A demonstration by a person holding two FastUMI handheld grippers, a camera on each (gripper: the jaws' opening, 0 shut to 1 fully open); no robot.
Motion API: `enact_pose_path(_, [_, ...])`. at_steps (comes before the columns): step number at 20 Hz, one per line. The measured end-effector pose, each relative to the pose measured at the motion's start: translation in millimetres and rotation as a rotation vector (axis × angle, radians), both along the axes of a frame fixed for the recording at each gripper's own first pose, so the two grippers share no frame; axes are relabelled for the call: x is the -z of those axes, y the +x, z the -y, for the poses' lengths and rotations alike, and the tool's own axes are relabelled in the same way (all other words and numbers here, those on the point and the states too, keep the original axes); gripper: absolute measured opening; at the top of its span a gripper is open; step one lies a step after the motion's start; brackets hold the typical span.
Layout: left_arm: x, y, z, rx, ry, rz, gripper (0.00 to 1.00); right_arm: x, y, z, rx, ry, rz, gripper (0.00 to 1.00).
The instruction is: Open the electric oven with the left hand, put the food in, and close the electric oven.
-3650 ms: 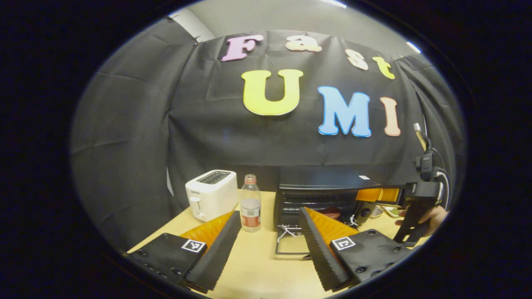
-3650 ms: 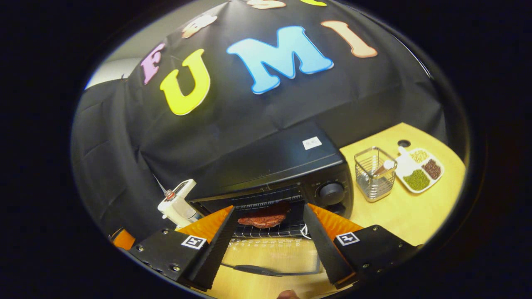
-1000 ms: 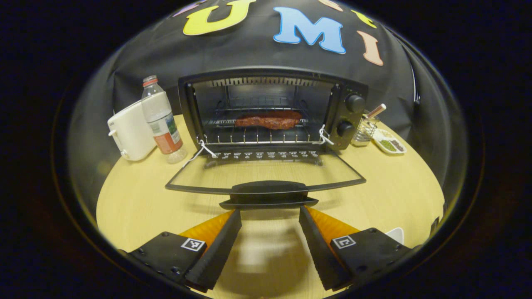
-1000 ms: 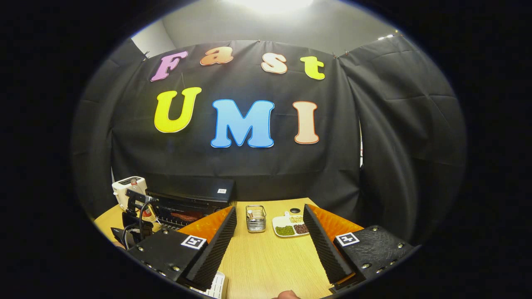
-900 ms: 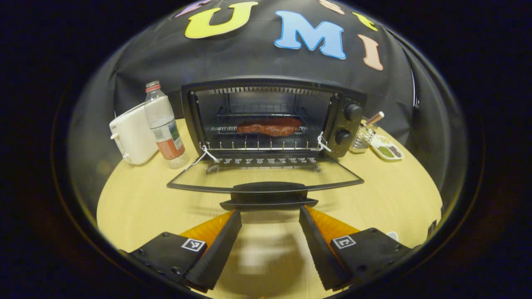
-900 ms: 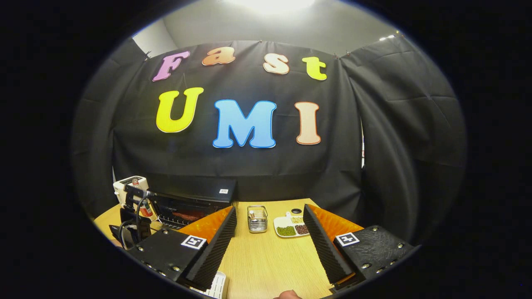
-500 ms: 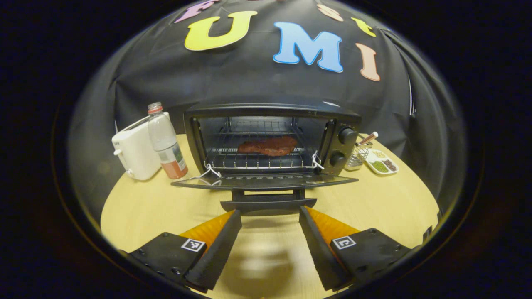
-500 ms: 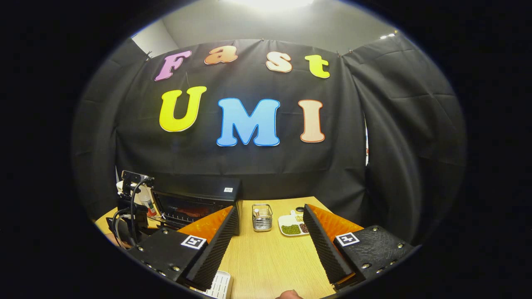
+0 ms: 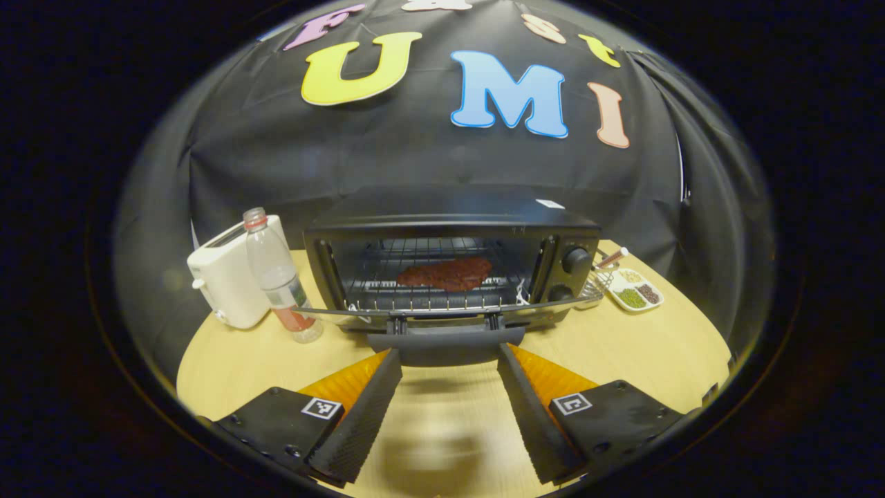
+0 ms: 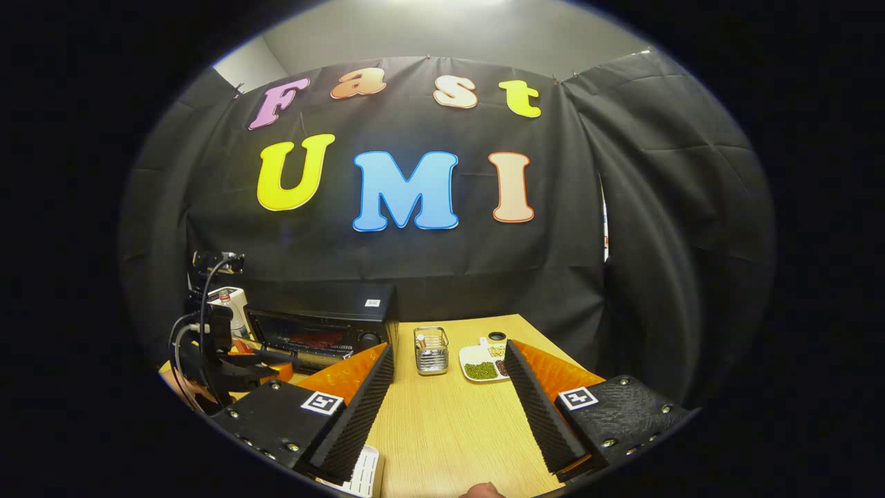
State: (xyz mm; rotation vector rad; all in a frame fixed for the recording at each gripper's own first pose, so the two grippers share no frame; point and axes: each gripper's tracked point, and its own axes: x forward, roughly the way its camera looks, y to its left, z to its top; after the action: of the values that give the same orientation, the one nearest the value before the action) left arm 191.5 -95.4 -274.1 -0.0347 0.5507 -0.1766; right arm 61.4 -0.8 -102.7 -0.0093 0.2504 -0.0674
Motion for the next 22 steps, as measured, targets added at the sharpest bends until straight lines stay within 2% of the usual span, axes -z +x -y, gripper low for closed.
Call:
enact_pose_path(2, [-7.8, 12.9, -0.1, 0.000, 0.010, 0.028, 0.95, 2.9, -0.8, 3.1, 0.008, 0.005, -0.007, 0.98])
enact_pose_path(3, [-8.1, 19.5, 0.5, 0.001, 0.009, 0.030, 0.99, 4.8, -0.6, 4.3, 0.009, 0.008, -0.011, 0.98])
enact_pose_path(4, [-9.1, 28.7, 1.5, -0.003, 0.004, 0.032, 0.95, 6.3, -0.7, 6.0, 0.011, 0.009, -0.016, 0.98])
enact_pose_path(7, [-18.7, 34.1, -3.3, -0.020, -0.001, 0.066, 0.95, 8.3, -5.3, 12.5, 0.019, 0.002, -0.022, 0.98])
enact_pose_path(8, [-27.5, 34.0, -4.4, -0.027, -0.006, 0.089, 0.99, 6.9, -7.3, 13.9, 0.017, 0.003, -0.019, 0.98])
enact_pose_path(10, [-51.1, 26.7, -4.5, -0.039, -0.033, 0.149, 0.91, 3.3, -9.4, 15.4, 0.003, 0.008, -0.010, 0.98])
enact_pose_path(11, [-63.9, 21.0, -5.0, -0.047, -0.045, 0.179, 0.95, 2.0, -10.7, 14.7, -0.013, 0.011, -0.008, 0.98])
enact_pose_path(14, [-107.7, -3.3, -10.8, -0.065, -0.038, 0.265, 0.95, -9.9, -9.5, 13.1, -0.061, 0.018, 0.021, 0.98])
enact_pose_path(15, [-124.0, -12.4, -14.1, -0.073, -0.030, 0.297, 0.99, -14.7, -9.9, 11.0, -0.082, 0.025, 0.034, 0.98])
enact_pose_path(16, [-142.0, -23.3, -15.6, -0.078, -0.023, 0.330, 0.99, -20.5, -10.6, 9.0, -0.103, 0.028, 0.050, 0.98])
enact_pose_path(17, [-159.0, -35.8, -17.7, -0.087, -0.013, 0.361, 0.95, -25.2, -13.1, 8.1, -0.127, 0.027, 0.066, 0.98])
enact_pose_path(18, [-173.4, -47.8, -21.8, -0.099, -0.002, 0.389, 0.99, -30.3, -15.7, 7.2, -0.151, 0.023, 0.082, 0.98])
enact_pose_path(20, [-198.3, -75.7, -26.9, -0.124, 0.010, 0.429, 0.99, -38.5, -21.0, 6.0, -0.197, 0.024, 0.107, 0.97])
enact_pose_path(22, [-216.9, -106.6, -34.4, -0.163, 0.010, 0.452, 0.91, -50.5, -28.0, 5.7, -0.228, 0.038, 0.131, 0.98])
